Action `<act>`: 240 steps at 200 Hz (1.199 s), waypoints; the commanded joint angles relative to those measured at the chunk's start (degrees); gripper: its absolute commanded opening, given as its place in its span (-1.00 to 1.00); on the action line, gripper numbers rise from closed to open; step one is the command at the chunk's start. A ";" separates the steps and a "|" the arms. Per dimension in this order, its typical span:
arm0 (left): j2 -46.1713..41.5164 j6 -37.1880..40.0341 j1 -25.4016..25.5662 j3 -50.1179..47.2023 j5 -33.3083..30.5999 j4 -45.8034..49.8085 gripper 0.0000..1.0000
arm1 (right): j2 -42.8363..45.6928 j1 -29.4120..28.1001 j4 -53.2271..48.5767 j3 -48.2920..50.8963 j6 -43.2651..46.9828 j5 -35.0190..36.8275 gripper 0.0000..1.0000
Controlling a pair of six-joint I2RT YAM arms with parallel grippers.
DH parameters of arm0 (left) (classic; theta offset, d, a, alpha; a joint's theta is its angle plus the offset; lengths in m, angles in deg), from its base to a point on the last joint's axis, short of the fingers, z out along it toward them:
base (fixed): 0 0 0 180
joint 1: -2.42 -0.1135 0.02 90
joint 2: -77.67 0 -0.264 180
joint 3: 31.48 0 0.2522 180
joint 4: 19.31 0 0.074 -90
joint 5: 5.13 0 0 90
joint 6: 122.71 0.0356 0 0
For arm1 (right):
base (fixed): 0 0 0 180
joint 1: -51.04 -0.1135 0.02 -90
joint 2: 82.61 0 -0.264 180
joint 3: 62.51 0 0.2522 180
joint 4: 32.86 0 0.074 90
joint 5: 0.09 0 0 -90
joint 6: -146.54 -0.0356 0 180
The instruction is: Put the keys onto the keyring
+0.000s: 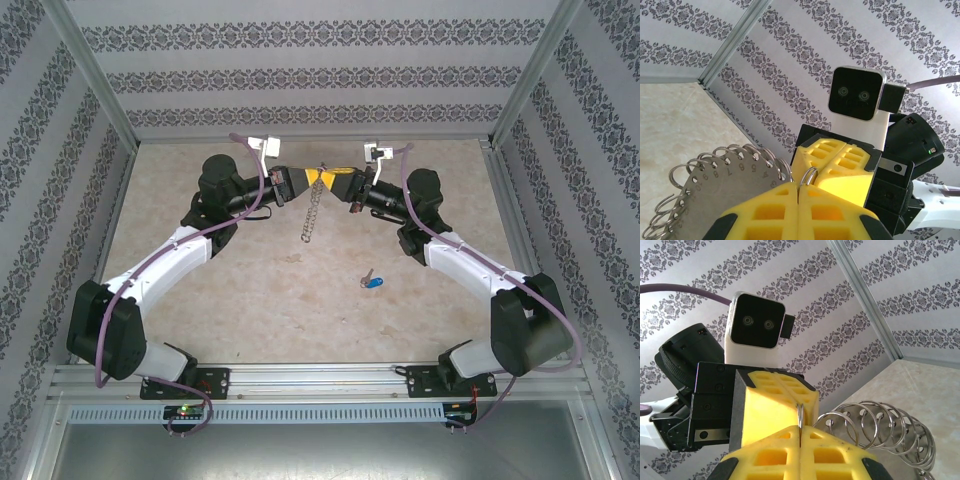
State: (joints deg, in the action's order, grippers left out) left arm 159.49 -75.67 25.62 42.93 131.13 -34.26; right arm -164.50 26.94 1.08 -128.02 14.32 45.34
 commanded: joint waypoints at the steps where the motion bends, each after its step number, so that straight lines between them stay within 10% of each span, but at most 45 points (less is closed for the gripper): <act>1: 0.48 0.90 0.68 1.60 -0.27 -1.16 -1.00 | -0.18 0.27 4.24 0.92 -0.97 0.05 -0.53; 56: -1.89 11.69 0.69 4.40 -3.03 13.46 -1.00 | 6.63 3.46 -0.65 7.50 -2.51 7.42 0.96; 103: -2.67 19.44 0.62 7.53 -2.43 21.38 -1.00 | 13.61 6.92 -9.64 15.75 -1.84 20.25 0.96; 205: -1.87 36.91 0.68 15.69 2.64 38.55 -1.00 | 6.29 6.20 3.87 13.67 -1.54 0.27 -0.04; 240: -0.13 39.10 0.63 18.27 6.80 42.46 -1.00 | 4.21 3.88 7.47 10.59 -2.84 -3.73 -0.11</act>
State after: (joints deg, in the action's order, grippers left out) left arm 158.79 -40.85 25.71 57.57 133.06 4.49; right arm -159.27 32.36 1.69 -114.25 12.37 46.63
